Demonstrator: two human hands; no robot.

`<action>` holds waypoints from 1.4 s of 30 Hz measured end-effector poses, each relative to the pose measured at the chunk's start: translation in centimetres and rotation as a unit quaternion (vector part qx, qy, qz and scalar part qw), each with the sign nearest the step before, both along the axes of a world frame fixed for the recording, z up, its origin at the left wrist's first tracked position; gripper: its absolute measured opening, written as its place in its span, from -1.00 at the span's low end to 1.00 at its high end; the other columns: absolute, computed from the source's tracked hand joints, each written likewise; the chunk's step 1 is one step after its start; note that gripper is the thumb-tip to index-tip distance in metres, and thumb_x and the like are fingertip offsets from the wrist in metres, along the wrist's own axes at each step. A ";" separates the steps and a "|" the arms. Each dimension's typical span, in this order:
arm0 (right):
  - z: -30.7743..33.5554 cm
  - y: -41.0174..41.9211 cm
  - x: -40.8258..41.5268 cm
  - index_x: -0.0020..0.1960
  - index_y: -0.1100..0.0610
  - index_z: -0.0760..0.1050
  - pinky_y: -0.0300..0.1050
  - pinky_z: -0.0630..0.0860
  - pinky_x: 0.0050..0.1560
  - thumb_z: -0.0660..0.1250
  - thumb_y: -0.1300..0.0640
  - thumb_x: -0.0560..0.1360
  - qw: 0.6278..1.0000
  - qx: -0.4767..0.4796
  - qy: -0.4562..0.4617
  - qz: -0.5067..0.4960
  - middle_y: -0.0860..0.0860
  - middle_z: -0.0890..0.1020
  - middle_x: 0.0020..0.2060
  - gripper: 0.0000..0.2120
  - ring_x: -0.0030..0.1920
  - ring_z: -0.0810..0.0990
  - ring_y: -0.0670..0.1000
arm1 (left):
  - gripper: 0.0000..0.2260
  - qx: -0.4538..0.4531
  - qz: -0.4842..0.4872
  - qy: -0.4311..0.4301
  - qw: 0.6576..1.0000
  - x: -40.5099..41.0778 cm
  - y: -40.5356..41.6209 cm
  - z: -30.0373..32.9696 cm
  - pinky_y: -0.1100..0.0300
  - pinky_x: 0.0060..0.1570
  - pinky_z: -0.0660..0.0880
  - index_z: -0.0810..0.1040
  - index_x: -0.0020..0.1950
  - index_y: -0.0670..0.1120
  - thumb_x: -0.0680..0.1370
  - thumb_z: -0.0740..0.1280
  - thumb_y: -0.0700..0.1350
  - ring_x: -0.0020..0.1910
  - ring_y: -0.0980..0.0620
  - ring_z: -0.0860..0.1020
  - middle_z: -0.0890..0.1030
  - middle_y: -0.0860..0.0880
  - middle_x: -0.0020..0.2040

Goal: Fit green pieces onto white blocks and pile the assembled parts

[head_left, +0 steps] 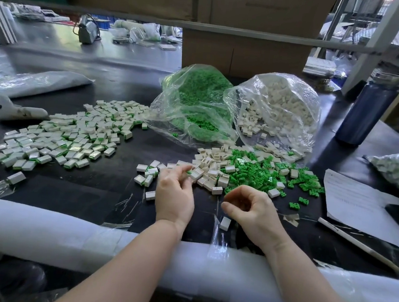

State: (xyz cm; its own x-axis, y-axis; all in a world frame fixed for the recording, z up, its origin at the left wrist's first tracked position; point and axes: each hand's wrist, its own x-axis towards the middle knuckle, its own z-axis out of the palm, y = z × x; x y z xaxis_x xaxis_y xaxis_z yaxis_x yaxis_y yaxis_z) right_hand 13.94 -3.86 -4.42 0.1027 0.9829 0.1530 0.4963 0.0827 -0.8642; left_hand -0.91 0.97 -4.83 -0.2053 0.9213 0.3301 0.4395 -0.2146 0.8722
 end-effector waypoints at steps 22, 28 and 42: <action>-0.5 0.3 0.2 -0.16 -0.01 0.55 -0.34 0.47 -0.21 0.27 0.30 0.52 0.998 0.018 -0.050 -0.020 -0.13 0.61 -0.30 -0.77 -0.26 0.56 -0.14 | -0.82 0.007 -0.009 0.138 0.990 0.2 -0.5 0.0 0.32 0.14 0.22 0.61 0.04 -0.09 0.48 0.34 -0.25 0.14 -0.05 0.38 0.38 0.01 0.03; 0.0 0.4 0.4 -0.15 0.06 0.58 -0.23 0.54 -0.03 0.29 0.38 0.48 0.995 0.029 0.085 -0.035 -0.03 0.65 -0.23 -0.76 -0.18 0.61 -0.07 | -0.90 0.035 -0.239 0.148 0.959 1.1 -1.4 0.3 0.35 -0.07 0.46 0.65 -0.09 -0.12 0.44 0.40 -0.26 -0.16 0.09 0.51 0.45 0.14 -0.18; -0.1 0.5 0.4 -0.21 0.07 0.60 -0.18 0.60 -0.16 0.31 0.39 0.47 0.990 0.031 0.133 -0.034 -0.02 0.66 -0.29 -0.75 -0.22 0.63 -0.05 | -0.91 0.067 -0.244 0.107 0.962 1.1 -1.7 0.6 0.44 -0.22 0.43 0.65 -0.13 -0.13 0.39 0.48 -0.18 -0.30 0.21 0.47 0.48 0.14 -0.21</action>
